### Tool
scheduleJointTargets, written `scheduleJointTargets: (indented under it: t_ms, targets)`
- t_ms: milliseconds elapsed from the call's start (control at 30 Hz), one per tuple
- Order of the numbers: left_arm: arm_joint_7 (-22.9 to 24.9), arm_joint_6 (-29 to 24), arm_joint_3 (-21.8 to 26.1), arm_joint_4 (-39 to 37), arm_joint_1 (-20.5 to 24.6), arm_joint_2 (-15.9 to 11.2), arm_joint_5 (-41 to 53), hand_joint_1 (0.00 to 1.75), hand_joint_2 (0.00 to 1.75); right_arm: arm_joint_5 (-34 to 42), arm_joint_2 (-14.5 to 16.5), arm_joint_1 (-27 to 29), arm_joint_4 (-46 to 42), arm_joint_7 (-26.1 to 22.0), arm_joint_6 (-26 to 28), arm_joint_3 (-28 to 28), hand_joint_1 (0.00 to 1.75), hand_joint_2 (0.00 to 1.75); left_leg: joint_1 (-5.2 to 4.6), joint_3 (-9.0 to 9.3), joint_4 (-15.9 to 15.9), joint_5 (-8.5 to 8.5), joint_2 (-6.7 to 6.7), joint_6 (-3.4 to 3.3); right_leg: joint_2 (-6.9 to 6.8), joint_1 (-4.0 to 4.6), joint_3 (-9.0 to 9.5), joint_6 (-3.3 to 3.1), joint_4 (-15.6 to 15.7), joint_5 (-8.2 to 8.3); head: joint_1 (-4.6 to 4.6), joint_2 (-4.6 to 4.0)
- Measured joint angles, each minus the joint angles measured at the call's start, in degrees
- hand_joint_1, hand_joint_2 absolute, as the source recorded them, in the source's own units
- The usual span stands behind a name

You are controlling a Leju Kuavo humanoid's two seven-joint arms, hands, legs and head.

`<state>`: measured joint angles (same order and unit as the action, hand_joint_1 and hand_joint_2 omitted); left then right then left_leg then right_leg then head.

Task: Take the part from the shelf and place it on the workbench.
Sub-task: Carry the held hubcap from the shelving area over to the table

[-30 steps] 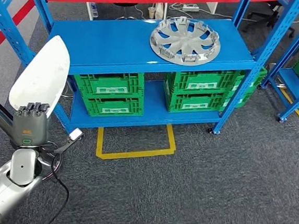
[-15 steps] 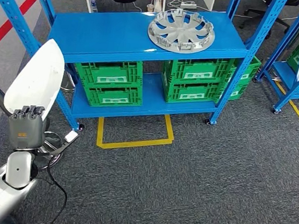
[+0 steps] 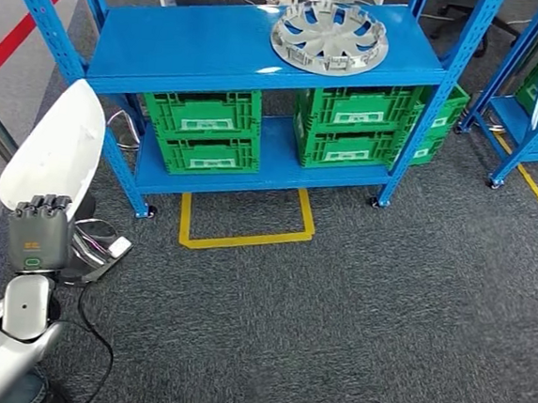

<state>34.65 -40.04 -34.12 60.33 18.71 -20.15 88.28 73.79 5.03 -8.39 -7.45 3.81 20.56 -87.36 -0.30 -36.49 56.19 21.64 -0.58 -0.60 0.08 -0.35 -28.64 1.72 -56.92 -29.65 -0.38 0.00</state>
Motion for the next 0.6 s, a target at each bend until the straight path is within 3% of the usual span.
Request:
scheduleJointTargets:
  t_ms: [67,100,167,233,267,300,333,400,467,500,533,600]
  targets:
    - [-0.30,0.00,0.58,-0.09,-0.22,0.10,0.00,1.33,1.75,-0.14,0.04,0.06,0.00,0.05,0.01,0.00,0.00,0.00,0.07,-0.44,0.02,-0.81,0.01,0.60,0.04,0.11,0.16,-0.56,0.79,0.02,0.02,0.00]
    - [-0.46,0.00,0.84,-0.13,-0.38,0.14,0.00,1.33,1.75,-0.21,0.10,0.11,0.00,0.09,0.00,0.00,0.00,0.00,0.15,-0.71,0.29,-0.38,0.06,0.93,0.00,0.05,-0.15,-0.96,0.82,0.35,-0.02,0.00]
    - [-0.66,-0.01,1.45,-0.22,-0.65,0.16,0.00,1.33,1.75,-0.39,0.25,0.11,0.00,0.16,-0.03,0.00,0.00,0.00,0.32,-1.90,3.57,3.20,0.18,1.62,-0.12,-0.09,-1.00,-1.98,0.84,1.18,-0.16,0.00]
    - [-0.67,0.00,1.85,-0.31,-0.77,0.20,0.00,1.33,1.75,-0.52,0.32,0.04,0.00,0.16,-0.04,0.00,0.00,0.00,0.52,-3.83,11.13,8.68,0.22,2.13,-0.20,0.13,-2.18,-2.66,0.42,2.00,-0.29,0.00]
    - [-0.67,0.00,1.92,-0.36,-0.84,0.23,0.00,1.33,1.75,-0.55,0.34,0.03,0.00,0.16,-0.04,0.00,0.00,0.00,0.60,-4.52,14.80,10.35,0.22,2.25,-0.22,0.26,-2.91,-2.77,0.18,2.41,-0.30,0.00]
    - [-0.67,0.00,1.97,-0.40,-0.94,0.26,0.00,1.33,1.75,-0.58,0.34,0.02,0.00,0.16,-0.03,0.00,0.00,0.00,0.65,-4.59,17.11,10.73,0.22,2.26,-0.24,0.39,-3.70,-2.80,-0.10,2.83,-0.28,0.00]
    - [-0.67,0.00,2.02,-0.44,-1.02,0.29,0.00,1.33,1.75,-0.59,0.34,0.01,0.00,0.16,-0.03,0.00,0.00,0.00,0.67,-3.74,17.46,9.84,0.23,2.16,-0.23,0.52,-4.55,-2.80,-0.38,3.27,-0.29,0.00]
    - [-0.67,0.00,2.20,-0.48,-1.05,0.33,0.00,1.33,1.75,-0.59,0.37,-0.03,0.00,0.16,-0.02,0.00,0.00,0.00,0.59,0.76,12.55,6.98,0.31,1.53,-0.15,0.75,-6.08,-2.75,-0.85,4.16,-0.28,0.00]
    - [-0.70,-0.01,2.52,-0.48,-0.96,0.36,0.00,1.33,1.75,-0.60,0.44,-0.10,0.00,0.16,-0.02,0.00,0.00,0.00,0.31,6.24,4.65,6.88,0.42,0.68,-0.07,0.94,-7.07,-2.53,-1.05,5.13,-0.22,0.00]
    - [-0.72,-0.02,2.68,-0.48,-0.93,0.37,0.00,1.33,1.75,-0.60,0.47,-0.14,0.00,0.16,-0.02,0.00,0.00,0.00,0.09,7.79,2.01,7.40,0.46,0.36,-0.06,0.89,-7.33,-2.32,-0.97,5.68,-0.22,0.00]
    - [-0.73,-0.03,2.82,-0.48,-0.89,0.37,0.00,1.33,1.75,-0.61,0.51,-0.15,0.00,0.15,-0.02,0.00,0.00,0.00,-0.15,8.40,0.53,7.65,0.46,0.09,-0.07,0.78,-7.54,-2.02,-0.80,6.29,-0.22,0.00]
    - [-0.73,-0.03,2.97,-0.48,-0.79,0.39,0.00,1.33,1.75,-0.61,0.58,-0.06,0.00,0.15,-0.03,0.00,0.00,0.00,-0.31,7.90,-0.44,6.42,0.32,-0.43,-0.06,0.52,-8.01,-1.31,-0.56,6.76,-0.25,0.00]
